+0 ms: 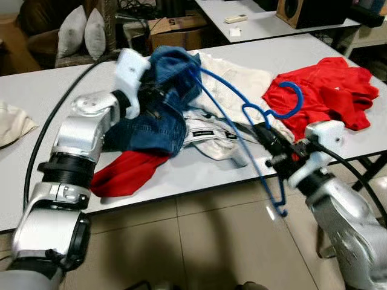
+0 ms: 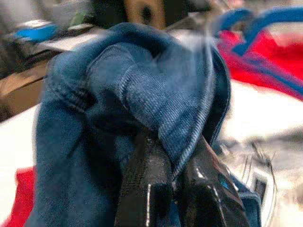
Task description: Hang hanger
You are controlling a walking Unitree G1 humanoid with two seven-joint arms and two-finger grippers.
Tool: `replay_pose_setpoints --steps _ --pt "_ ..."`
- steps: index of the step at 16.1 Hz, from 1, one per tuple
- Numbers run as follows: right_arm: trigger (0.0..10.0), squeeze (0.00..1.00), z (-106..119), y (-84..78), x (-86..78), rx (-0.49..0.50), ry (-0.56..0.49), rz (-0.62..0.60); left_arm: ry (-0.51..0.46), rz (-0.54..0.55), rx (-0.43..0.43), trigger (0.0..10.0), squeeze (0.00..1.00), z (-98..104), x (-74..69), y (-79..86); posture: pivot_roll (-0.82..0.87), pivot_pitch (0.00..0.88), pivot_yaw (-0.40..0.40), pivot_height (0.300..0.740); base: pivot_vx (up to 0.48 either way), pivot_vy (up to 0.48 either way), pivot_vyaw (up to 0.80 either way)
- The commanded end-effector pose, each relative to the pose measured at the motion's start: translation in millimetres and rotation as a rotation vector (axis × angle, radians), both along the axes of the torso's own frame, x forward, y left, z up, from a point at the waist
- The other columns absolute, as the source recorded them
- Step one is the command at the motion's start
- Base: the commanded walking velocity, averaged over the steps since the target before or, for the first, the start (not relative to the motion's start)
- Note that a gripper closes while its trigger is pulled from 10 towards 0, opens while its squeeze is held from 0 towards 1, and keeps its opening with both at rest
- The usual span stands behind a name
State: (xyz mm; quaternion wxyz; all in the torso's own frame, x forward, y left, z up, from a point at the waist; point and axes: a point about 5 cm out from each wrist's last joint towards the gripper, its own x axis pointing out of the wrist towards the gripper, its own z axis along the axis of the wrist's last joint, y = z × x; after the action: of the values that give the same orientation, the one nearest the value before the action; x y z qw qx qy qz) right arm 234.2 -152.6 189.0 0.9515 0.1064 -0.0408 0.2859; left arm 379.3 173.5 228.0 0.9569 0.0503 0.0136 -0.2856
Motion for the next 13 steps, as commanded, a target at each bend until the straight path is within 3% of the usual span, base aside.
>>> replay_pose_setpoints --steps 1,2,5,7,8,9,10,11,13 --pt "10.0 0.0 14.0 4.2 -19.0 0.075 -0.057 0.153 0.043 0.125 -0.129 0.0 0.0 -10.1 -1.8 18.0 -0.12 0.0 0.125 0.74 0.0 0.0 0.0" --pt "10.0 0.0 11.9 6.8 -32.7 0.081 -0.038 0.246 0.061 0.188 -0.187 0.0 0.0 -17.8 -4.6 24.8 -0.12 0.0 0.124 0.74 0.0 0.0 0.0" --pt "10.0 0.0 -2.9 11.1 -48.4 0.05 0.066 0.328 0.032 0.339 -0.124 0.0 0.0 -34.7 -10.9 36.4 -0.11 0.0 0.116 0.74 0.0 0.0 0.0" --pt "10.0 0.0 -1.7 10.3 -47.7 0.061 0.051 0.281 0.045 0.319 -0.095 0.0 0.0 -39.1 -14.4 26.0 -0.11 0.0 0.119 0.74 0.0 0.0 0.0" --pt "10.0 0.0 8.4 3.0 -39.6 0.09 -0.01 0.16 0.023 0.288 -0.071 0.4 0.0 -38.8 -21.0 15.9 -0.11 0.0 0.126 0.74 0.0 0.0 0.0" --pt "10.0 0.0 15.4 -1.9 -34.7 0.104 -0.045 0.092 0.016 0.26 -0.099 4.5 0.0 -37.6 -25.0 9.7 -0.11 0.0 0.127 0.74 0.0 0.0 0.0" --pt "10.0 0.0 20.1 -8.7 -29.1 0.129 -0.082 0.0 -0.002 0.236 -0.102 10.0 0.0 -40.3 -29.7 2.2 -0.11 0.0 0.129 0.74 0.0 0.0 0.0" --pt "10.0 0.0 23.1 -20.0 -21.2 0.121 -0.117 -0.165 -0.03 0.248 -0.107 10.0 0.0 -42.6 -33.8 -2.8 -0.11 0.0 0.127 0.74 0.0 0.0 0.0" --pt "10.0 0.0 23.6 -30.7 -12.8 0.129 -0.118 -0.338 -0.069 0.275 -0.127 10.0 0.0 -39.7 -38.3 -7.5 -0.09 0.0 0.099 0.74 0.0 0.0 0.0"
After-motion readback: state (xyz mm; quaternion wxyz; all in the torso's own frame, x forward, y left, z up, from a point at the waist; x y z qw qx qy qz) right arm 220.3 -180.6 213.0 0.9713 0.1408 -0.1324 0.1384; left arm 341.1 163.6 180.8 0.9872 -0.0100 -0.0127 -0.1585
